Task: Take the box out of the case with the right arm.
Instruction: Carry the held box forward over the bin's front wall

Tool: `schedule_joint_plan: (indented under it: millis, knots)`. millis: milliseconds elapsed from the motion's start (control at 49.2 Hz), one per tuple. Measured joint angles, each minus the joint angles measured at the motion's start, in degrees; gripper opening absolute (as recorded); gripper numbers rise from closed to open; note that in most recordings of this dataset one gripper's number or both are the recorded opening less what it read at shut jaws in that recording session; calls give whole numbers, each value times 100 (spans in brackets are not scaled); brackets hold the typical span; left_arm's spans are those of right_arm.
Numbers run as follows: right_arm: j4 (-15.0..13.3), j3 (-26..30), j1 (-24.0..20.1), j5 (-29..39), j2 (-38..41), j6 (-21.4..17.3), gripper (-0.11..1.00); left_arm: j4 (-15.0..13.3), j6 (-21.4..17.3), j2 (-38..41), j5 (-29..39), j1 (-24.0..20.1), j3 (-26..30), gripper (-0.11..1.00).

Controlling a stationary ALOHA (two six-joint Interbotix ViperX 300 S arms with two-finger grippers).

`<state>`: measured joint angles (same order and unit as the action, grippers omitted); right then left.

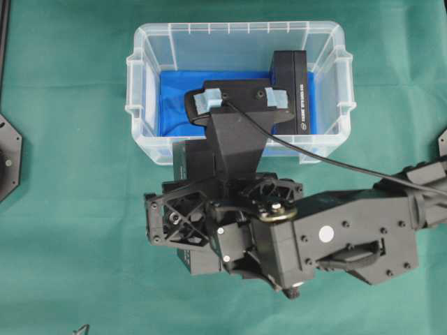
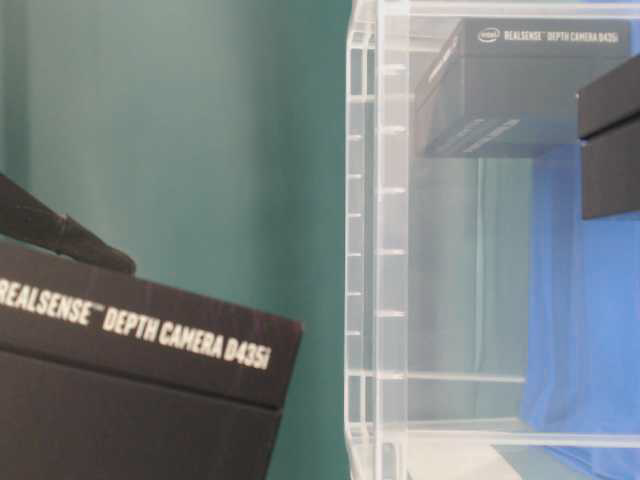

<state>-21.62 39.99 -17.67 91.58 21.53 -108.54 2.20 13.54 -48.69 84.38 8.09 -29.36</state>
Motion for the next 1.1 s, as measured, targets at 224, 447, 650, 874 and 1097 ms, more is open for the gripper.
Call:
schedule_joint_plan:
  millis: [224, 447, 650, 874, 1097]
  knots:
    - [-9, 0, 26, 0, 0, 0, 69, 0, 18, 9, 9, 0, -9, 2]
    - [-9, 0, 26, 0, 0, 0, 69, 0, 18, 9, 9, 0, -9, 2]
    - [-9, 0, 26, 0, 0, 0, 69, 0, 35, 0, 9, 0, -9, 2]
    - [9, 0, 26, 0, 18, 0, 69, 0, 26, 0, 9, 0, -9, 2]
    - [53, 9, 26, 0, 299, -62, 69, 0, 26, 0, 9, 0, -9, 2]
